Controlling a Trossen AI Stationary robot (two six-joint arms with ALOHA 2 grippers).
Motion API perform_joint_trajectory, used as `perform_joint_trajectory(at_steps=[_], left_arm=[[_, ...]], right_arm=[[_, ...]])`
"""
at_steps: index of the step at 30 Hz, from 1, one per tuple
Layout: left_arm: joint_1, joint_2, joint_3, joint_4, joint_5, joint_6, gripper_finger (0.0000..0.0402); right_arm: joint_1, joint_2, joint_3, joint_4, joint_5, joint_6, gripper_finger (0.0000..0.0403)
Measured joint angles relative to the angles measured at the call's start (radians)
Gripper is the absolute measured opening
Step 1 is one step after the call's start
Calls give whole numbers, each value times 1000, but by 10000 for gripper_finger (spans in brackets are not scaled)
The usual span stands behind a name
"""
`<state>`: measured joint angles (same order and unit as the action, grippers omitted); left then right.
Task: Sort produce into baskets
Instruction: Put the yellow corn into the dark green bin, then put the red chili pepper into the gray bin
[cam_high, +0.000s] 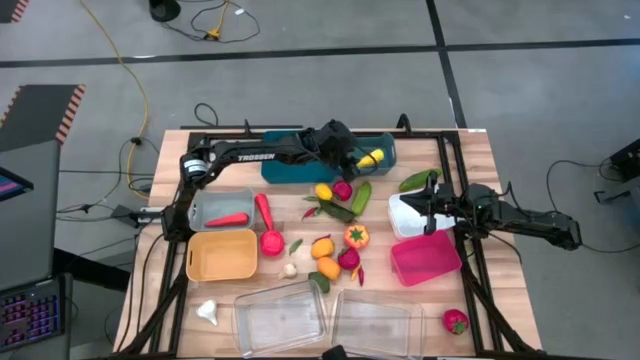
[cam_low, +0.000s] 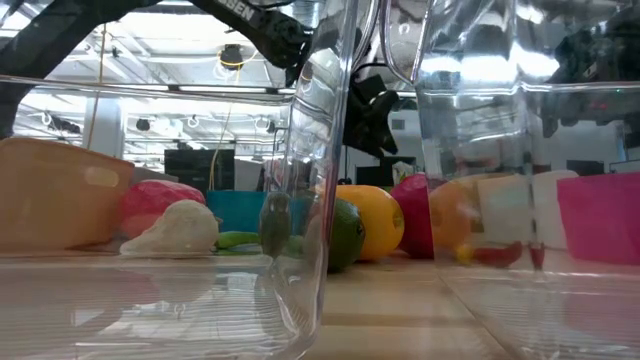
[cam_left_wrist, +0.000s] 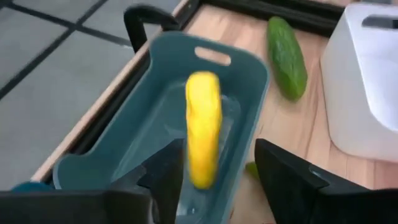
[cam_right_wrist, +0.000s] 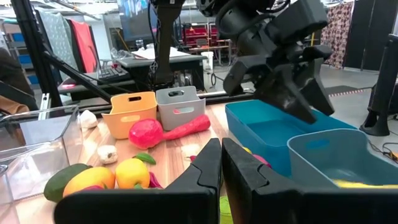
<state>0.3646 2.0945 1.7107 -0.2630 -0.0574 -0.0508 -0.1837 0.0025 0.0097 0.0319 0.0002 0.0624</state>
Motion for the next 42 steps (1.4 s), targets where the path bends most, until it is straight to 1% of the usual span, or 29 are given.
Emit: perform_joint_trajectory(at_steps=[3,7,9,15,19,23,27,31,34,36,37,40,42], left_arm=[[1,-1,8,-8,1,-2,207],[1,-1,86,-126,19,22,222],[1,-2,148,-222,19,51,226],[-7,-3,376,-576,19,121,229],[-15,-4,522,-780,20,111,229],[-18,-5,646,-961,19,45,229],[-18,-59,613,-1041,27,-23,229],[-22,-88,613,-1207,29,-31,229],[-34,-90,612,-1322,29,-66,229],[-47,-90,599,-1302,42,-92,229],[-53,-90,596,-1310,69,-95,229],[-76,-87,596,-1307,135,-43,229],[-92,-84,596,-1308,139,-20,229]], right_arm=[[0,0,0,0,0,0,44],[0,0,0,0,0,0,44],[0,0,0,0,0,-1,44],[0,0,0,-1,0,-2,44],[0,0,0,-1,0,-2,44],[0,0,0,-1,0,-2,44],[0,0,0,-2,0,-1,44],[0,0,0,-1,0,-1,44],[0,0,0,-2,0,-1,44],[0,0,0,-1,0,-1,44],[0,0,0,-2,0,-1,44],[0,0,0,-2,0,-1,44],[0,0,0,-2,0,0,44]])
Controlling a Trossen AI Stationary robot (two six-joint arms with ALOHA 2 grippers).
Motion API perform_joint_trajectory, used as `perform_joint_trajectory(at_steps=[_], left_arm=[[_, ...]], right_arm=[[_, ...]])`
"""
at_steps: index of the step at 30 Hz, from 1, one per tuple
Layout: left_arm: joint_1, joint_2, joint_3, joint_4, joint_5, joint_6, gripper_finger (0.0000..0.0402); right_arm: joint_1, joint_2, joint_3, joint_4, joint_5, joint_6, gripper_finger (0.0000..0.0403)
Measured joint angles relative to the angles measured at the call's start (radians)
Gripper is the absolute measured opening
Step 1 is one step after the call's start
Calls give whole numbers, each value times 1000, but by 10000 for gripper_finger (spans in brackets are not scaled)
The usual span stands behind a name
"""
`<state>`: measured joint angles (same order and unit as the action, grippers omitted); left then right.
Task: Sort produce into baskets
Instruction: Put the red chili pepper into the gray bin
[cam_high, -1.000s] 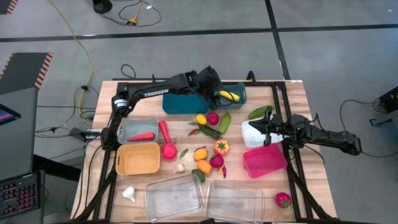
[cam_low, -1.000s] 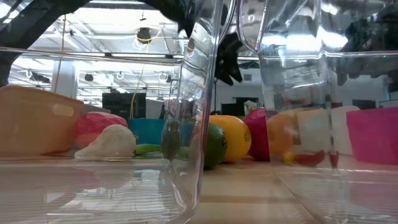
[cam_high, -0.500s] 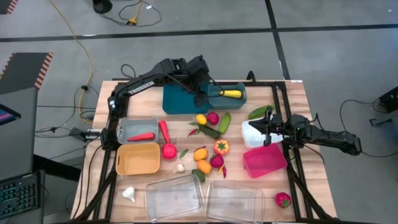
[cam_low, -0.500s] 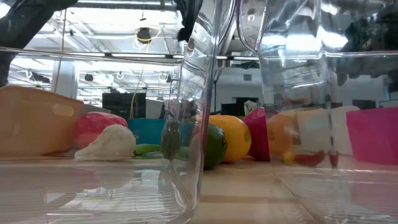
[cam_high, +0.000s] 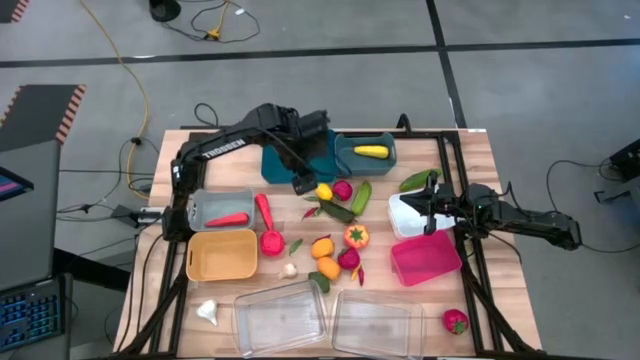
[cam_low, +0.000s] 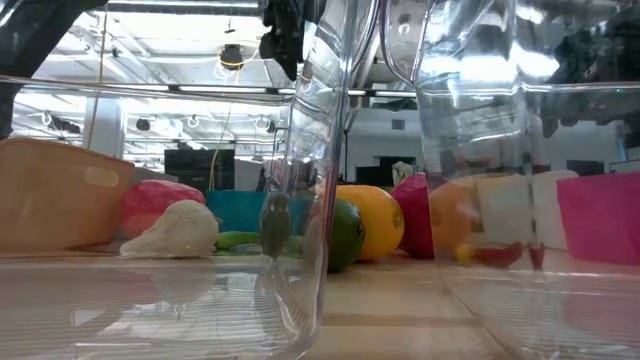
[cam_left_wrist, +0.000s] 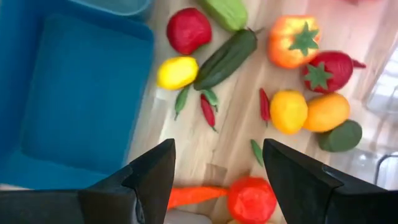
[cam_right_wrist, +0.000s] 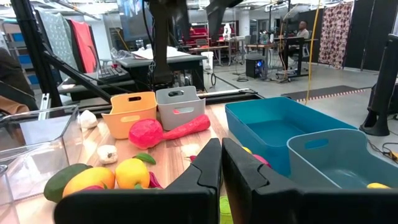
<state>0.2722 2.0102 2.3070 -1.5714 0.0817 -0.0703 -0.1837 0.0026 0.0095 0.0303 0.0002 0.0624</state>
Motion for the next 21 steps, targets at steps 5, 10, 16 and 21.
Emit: perform_joint_trajectory(at_steps=[5,10,16,21], left_arm=[[-39,3,0,0,-94,7,231],[-53,3,0,0,-155,-13,232],[-57,3,0,0,-146,20,232],[-56,3,-10,1,-147,21,249]], right_arm=[[0,0,0,0,0,0,44],[0,0,0,0,0,0,44],[0,0,0,0,0,0,44],[0,0,0,0,0,0,44]])
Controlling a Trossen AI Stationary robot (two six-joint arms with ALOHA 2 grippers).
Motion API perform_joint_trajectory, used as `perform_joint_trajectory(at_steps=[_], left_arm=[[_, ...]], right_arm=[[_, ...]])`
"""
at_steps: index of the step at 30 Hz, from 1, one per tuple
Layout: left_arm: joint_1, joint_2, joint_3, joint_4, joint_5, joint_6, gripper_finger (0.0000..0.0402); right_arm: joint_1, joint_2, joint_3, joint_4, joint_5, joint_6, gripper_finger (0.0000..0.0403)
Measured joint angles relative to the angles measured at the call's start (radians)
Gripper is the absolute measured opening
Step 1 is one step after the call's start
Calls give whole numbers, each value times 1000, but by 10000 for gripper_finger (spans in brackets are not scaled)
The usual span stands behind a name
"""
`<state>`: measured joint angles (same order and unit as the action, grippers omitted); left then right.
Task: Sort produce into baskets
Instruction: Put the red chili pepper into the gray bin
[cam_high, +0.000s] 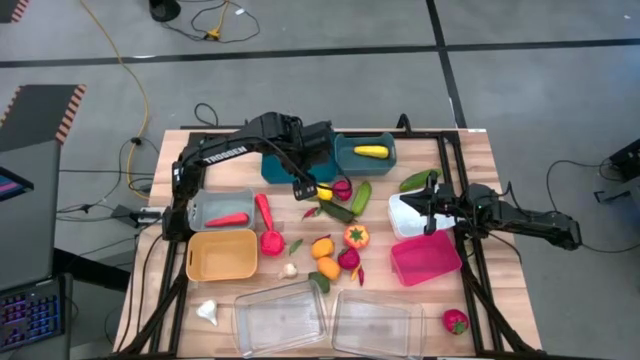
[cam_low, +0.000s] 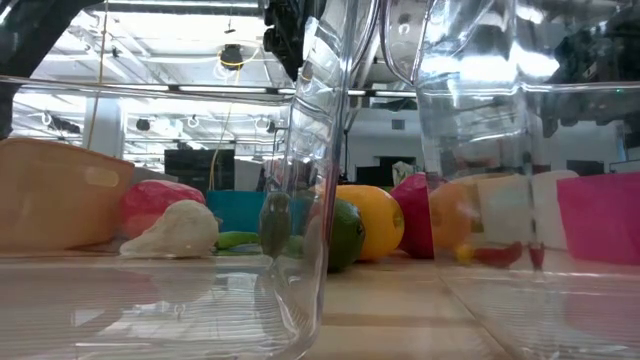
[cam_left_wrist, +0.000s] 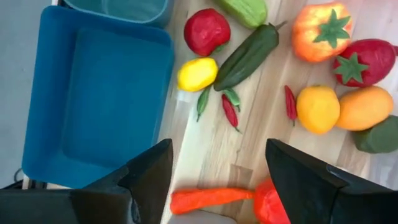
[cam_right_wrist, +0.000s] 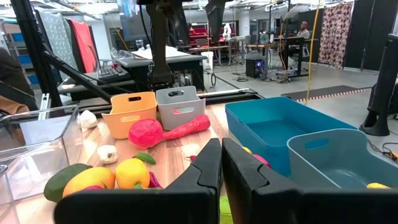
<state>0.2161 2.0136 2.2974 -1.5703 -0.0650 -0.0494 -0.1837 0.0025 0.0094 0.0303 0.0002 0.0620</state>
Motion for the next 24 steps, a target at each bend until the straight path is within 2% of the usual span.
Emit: perform_joint_trajectory(at_steps=[5,11,18,24], left_arm=[[-1,0,-113,0,0,-16,269],[-2,-3,-300,2,-1,2,272],[-2,-82,-514,5,-5,-7,272],[-2,-146,-690,102,-37,44,272]], right_arm=[[0,0,0,0,0,0,44],[0,0,0,0,0,-1,44],[0,0,0,0,0,-1,44],[0,0,0,0,0,-1,44]])
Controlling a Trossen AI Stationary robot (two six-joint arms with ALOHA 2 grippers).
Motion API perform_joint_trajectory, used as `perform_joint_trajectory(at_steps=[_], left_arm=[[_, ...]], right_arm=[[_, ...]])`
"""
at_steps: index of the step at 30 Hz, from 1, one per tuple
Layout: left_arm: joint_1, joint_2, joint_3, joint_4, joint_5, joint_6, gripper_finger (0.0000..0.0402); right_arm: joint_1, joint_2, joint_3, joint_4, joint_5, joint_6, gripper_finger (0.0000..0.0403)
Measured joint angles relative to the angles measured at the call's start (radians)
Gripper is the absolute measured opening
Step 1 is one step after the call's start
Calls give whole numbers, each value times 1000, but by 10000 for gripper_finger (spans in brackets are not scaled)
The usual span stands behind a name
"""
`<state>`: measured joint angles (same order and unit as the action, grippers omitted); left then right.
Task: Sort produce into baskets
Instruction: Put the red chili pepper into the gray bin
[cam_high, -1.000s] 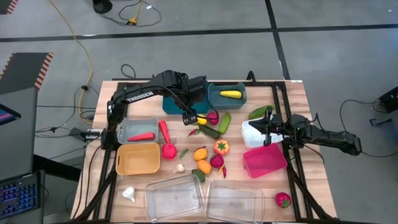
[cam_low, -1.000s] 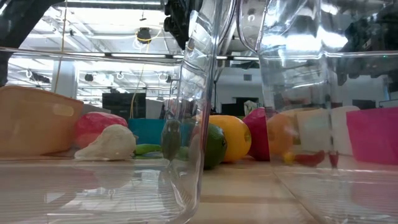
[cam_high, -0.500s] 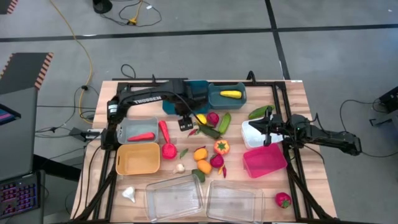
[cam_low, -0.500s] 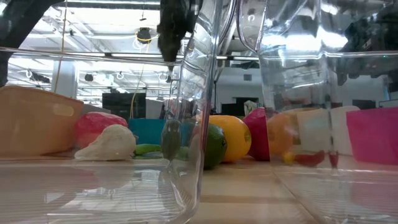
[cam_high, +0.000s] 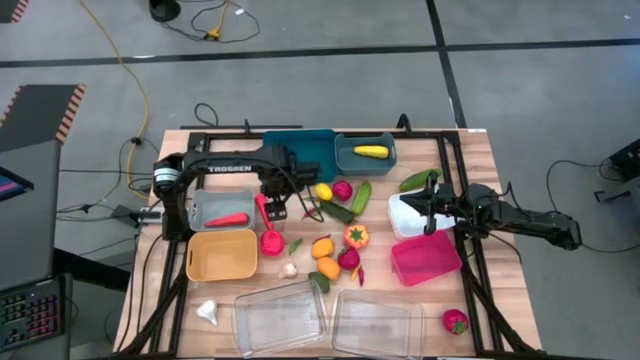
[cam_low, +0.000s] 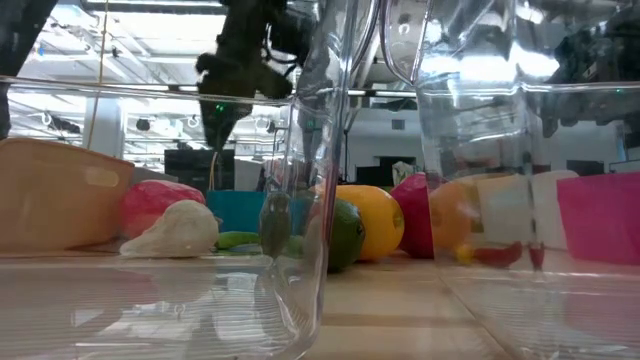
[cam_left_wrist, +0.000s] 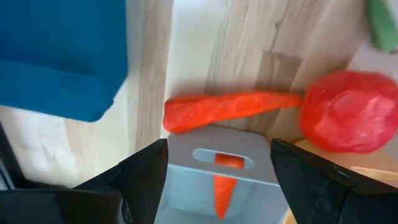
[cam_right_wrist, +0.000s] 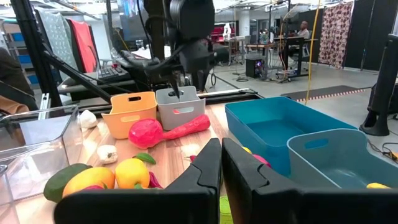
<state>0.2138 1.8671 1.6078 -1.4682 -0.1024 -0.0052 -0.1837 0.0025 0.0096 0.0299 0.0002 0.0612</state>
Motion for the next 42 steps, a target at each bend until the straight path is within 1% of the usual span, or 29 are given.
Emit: perform_joint_trajectory(at_steps=[3,8,14,16,18,21,25,29,33,36,42], left_arm=[[0,-11,-68,49,0,86,272],[0,-13,-130,87,0,263,272],[0,-12,-224,155,5,345,272],[0,-12,-248,168,-8,371,272],[0,-12,-268,167,-46,399,272],[1,-12,-274,180,-79,458,272],[2,-12,-274,277,-72,540,272],[3,-7,-274,301,-68,591,272],[4,0,-279,288,-54,591,272],[4,-1,-314,290,-33,589,272],[3,-1,-399,328,-39,589,272]], right_arm=[[0,0,0,0,0,0,44],[0,0,0,0,0,0,44],[0,0,0,0,0,0,44],[0,0,0,0,0,0,44],[0,0,0,0,0,0,44],[0,0,0,0,0,0,44],[0,0,0,0,0,0,44],[0,0,0,0,0,0,44],[0,0,0,0,0,0,44],[0,0,0,0,0,0,44],[0,0,0,0,0,0,44]])
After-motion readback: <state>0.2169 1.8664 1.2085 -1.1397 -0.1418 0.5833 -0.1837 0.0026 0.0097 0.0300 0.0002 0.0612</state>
